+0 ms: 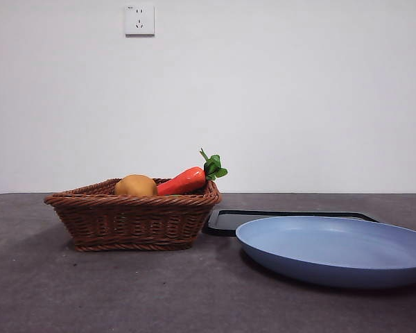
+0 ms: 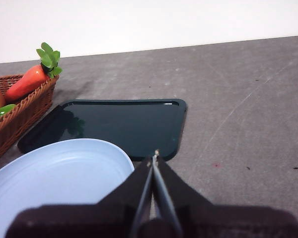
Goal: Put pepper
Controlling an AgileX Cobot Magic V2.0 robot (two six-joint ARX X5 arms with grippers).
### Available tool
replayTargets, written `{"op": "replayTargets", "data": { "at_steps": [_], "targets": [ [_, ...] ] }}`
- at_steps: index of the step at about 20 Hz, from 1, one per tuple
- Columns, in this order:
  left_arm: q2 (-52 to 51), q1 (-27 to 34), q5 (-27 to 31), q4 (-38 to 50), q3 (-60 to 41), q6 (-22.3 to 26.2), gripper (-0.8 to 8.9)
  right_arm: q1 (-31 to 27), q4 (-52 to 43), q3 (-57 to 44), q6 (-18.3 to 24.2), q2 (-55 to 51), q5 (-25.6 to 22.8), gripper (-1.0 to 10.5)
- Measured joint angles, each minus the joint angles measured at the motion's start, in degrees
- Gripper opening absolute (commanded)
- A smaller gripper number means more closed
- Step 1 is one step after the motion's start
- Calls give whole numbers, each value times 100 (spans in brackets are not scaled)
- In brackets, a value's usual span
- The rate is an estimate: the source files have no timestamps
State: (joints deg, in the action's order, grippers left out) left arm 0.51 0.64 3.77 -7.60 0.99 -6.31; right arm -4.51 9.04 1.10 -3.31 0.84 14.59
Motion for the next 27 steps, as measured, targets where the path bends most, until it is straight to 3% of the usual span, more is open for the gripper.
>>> {"op": "replayTargets", "data": {
  "at_steps": [3, 8, 16, 23, 27],
  "targets": [
    [0, 0, -492, 0, 0, -144, 8, 0, -33, -7, -223, 0, 20, 11],
    [0, 0, -1255, 0, 0, -485, 7, 0, -68, -17, -1099, 0, 37, 11],
    [2, 0, -2210, 168, 7, -1512, 7, 4, -44, 28, -2216, 4, 337, 5],
    [50, 0, -2354, -72, 612, -1762, 7, 4, -81, 734, -2476, 306, 367, 5],
    [402, 0, -2588, -345, 1239, -1777, 7, 4, 24, 1244, -2455, 826, 656, 5]
  ]
}}
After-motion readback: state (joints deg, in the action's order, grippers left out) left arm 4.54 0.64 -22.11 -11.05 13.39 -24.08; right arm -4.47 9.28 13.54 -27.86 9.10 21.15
